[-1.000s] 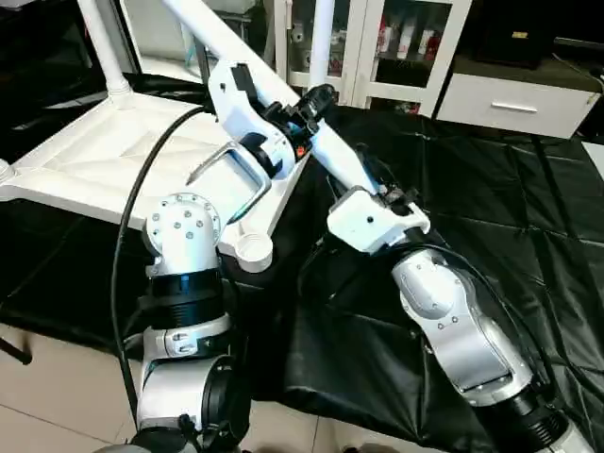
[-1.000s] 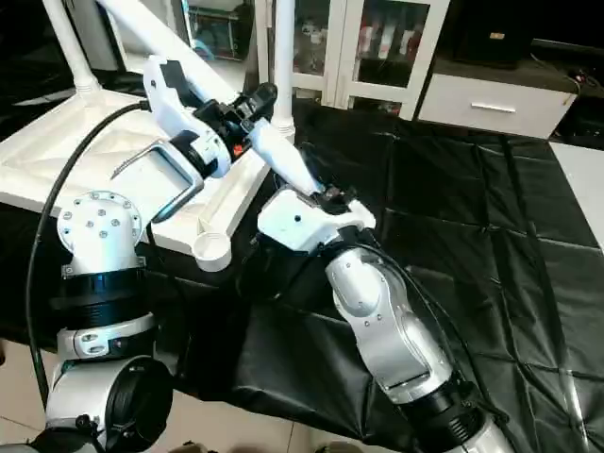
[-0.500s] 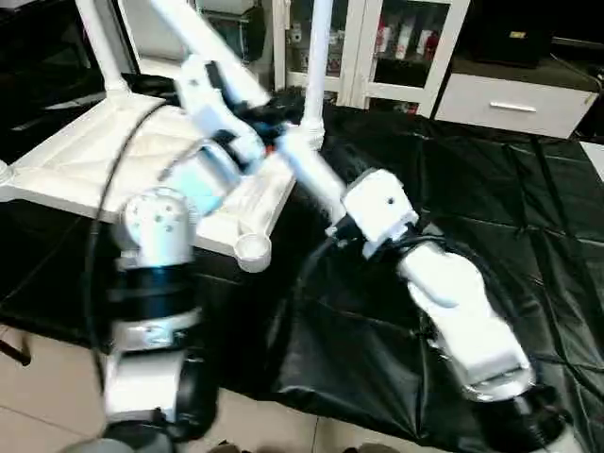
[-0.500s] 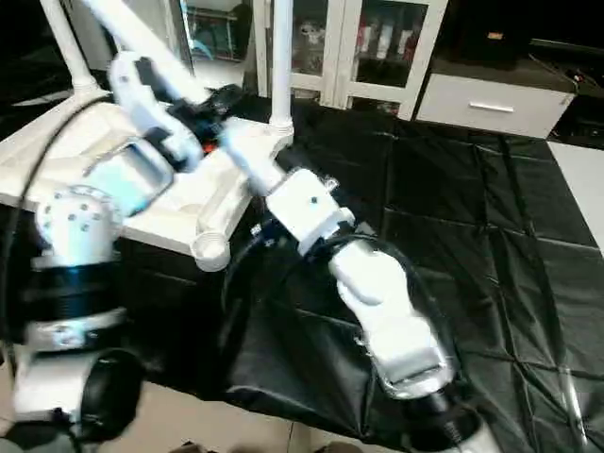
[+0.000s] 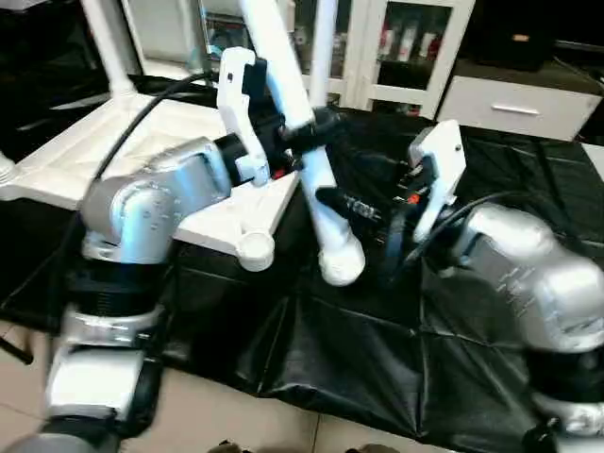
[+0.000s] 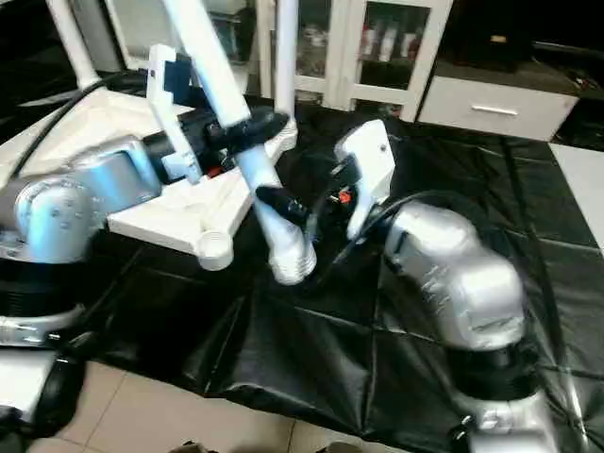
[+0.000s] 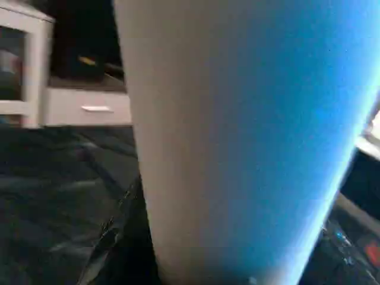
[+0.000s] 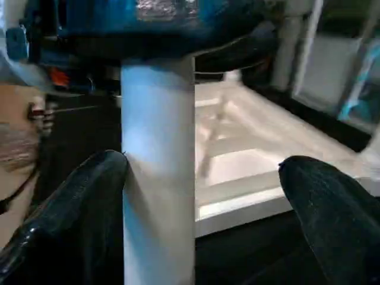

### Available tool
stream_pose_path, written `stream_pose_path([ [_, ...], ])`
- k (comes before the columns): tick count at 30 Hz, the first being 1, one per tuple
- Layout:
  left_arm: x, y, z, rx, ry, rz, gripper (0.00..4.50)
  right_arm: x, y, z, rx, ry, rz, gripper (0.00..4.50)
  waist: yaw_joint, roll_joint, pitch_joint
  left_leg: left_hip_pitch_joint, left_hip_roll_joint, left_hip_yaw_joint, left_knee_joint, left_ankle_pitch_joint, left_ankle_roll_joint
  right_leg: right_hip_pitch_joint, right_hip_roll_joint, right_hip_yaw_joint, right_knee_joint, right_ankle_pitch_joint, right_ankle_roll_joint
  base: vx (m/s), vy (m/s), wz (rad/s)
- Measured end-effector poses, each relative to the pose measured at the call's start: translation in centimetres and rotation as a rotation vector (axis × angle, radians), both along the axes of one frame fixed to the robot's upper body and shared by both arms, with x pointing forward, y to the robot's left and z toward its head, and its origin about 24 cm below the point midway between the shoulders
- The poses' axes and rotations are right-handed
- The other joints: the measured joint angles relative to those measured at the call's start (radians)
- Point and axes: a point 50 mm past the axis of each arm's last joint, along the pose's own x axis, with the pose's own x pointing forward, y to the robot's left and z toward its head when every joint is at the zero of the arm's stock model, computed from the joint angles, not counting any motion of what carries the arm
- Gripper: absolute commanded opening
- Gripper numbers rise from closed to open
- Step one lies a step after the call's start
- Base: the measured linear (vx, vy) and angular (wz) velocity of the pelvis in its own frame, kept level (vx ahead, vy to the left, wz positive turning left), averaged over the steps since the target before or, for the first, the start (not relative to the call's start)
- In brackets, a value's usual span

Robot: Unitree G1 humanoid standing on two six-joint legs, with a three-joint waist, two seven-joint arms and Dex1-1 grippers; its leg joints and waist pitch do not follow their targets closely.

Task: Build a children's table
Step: Pick table leg

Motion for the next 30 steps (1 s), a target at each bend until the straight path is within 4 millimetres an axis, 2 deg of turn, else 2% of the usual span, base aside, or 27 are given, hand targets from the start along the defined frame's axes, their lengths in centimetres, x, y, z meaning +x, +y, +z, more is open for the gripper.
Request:
stream_pose_path([
  [3,-0.4,-0.3,0.0,0.022,-0.014,-0.089,1.79,-0.1,-0.6,-0.1,0.012,0.075,0.083,4.5,0.002,0.0,0.0,0.0,0.0,0.001,0.0,0.001,0.0,0.0,0.0,0.0,0.0,0.0,0.0,0.0,0.0,0.0],
  [7,-0.8,-0.3,0.4,0.002,-0.034,-0.172,1.79,-0.5,-1.1,0.9,0.035,0.118,0.185,4.5,0.005,0.0,0.0,0.0,0.0,0.003,0.0,0.001,0.001,0.0,-0.001,0.0,0.0,0.0,0.0,0.0,0.0,0.0],
  [13,-1.8,-1.0,1.5,-0.074,-0.072,-0.3,1.79,-1.1,0.0,-0.6,-0.01,0.236,0.267,4.5,0.01,0.0,0.0,0.0,0.0,0.003,0.0,0.002,0.0,0.0,-0.001,0.0,0.0,0.0,0.0,0.0,0.0,0.0],
  [15,-2.0,-1.1,1.7,-0.089,-0.079,-0.327,1.79,-1.3,0.4,-1.0,-0.024,0.26,0.288,4.21,0.012,0.0,0.0,0.0,0.0,0.003,0.0,0.002,0.0,0.0,-0.001,0.0,0.0,0.0,0.0,0.0,0.0,0.0],
  [19,-2.2,-1.0,1.9,-0.112,-0.087,-0.374,1.79,-1.6,0.9,-1.3,-0.015,0.309,0.322,4.02,0.016,0.0,0.0,0.0,0.0,0.003,0.0,0.002,0.0,0.0,-0.001,0.0,0.0,0.0,0.0,0.0,0.0,0.0],
  [21,-2.3,-1.0,2.0,-0.114,-0.09,-0.387,1.79,-1.7,1.1,-1.4,-0.006,0.328,0.335,3.7,0.019,0.0,0.0,0.0,0.0,0.003,0.0,0.002,0.0,0.0,-0.001,0.0,0.0,0.0,0.0,0.0,0.0,0.0],
  [23,-2.3,-0.9,2.0,-0.111,-0.092,-0.392,1.79,-1.8,1.3,-1.5,0.006,0.342,0.35,3.66,0.02,0.0,0.0,0.0,0.0,0.003,0.0,0.002,0.0,0.0,-0.001,0.0,0.0,0.0,0.0,0.0,0.0,0.0],
  [24,-2.3,-0.8,2.0,-0.11,-0.092,-0.393,1.79,-1.9,1.3,-1.5,0.007,0.347,0.352,3.44,0.021,0.0,0.0,0.0,0.0,0.003,0.0,0.002,0.0,0.0,-0.001,0.0,0.0,0.0,0.0,0.0,0.0,0.0],
  [30,-2.3,-0.7,2.0,-0.108,-0.094,-0.396,1.79,-2.0,1.4,-1.5,0.013,0.355,0.364,2.98,0.024,0.0,0.0,0.0,0.0,0.003,0.0,0.002,0.0,0.0,-0.001,0.0,0.0,0.0,0.0,0.0,0.0,0.0],
])
